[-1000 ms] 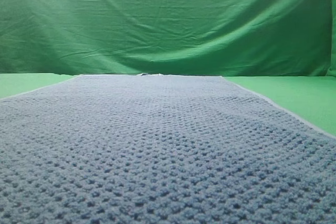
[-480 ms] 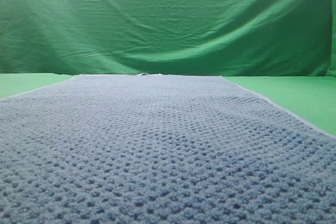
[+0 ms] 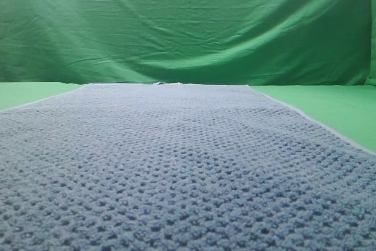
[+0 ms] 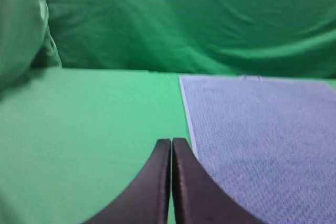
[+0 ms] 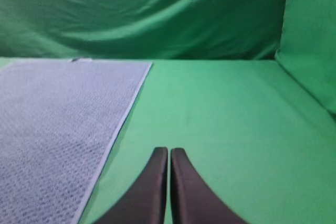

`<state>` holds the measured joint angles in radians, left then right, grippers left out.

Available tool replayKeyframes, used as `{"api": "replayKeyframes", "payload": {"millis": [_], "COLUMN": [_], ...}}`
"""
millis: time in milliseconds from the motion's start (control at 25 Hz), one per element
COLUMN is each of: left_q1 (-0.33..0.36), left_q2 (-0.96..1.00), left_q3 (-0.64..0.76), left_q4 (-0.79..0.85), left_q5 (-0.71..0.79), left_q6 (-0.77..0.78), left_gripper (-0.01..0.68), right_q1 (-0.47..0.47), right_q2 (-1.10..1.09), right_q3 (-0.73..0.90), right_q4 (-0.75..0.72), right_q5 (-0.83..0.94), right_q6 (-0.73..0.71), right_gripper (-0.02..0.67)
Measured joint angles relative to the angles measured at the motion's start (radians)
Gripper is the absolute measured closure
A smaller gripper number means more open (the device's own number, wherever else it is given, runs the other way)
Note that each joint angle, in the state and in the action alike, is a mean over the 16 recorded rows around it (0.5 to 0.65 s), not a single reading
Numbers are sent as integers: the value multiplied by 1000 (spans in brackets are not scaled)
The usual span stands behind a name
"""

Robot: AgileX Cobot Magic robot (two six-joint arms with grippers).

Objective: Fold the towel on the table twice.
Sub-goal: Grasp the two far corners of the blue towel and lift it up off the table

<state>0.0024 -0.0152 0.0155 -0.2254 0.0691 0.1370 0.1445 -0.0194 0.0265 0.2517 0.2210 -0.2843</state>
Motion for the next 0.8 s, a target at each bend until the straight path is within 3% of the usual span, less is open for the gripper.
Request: {"api": "replayKeyframes", "payload": {"millis": [320, 800], "left_q1": [0, 0], "left_q2": [0, 78], "left_q3": [-6, -191], "left_q4": [-16, -24], "left_q5": [-184, -70], "left_q6": [-132, -327], "left_gripper": [673, 673], "right_q1": [0, 0], "right_q2": [0, 121], "right_q3": [-3, -224], "right_q4": [31, 49], "right_q5": [-121, -80], "right_q6": [17, 60], "right_gripper": [649, 649]}}
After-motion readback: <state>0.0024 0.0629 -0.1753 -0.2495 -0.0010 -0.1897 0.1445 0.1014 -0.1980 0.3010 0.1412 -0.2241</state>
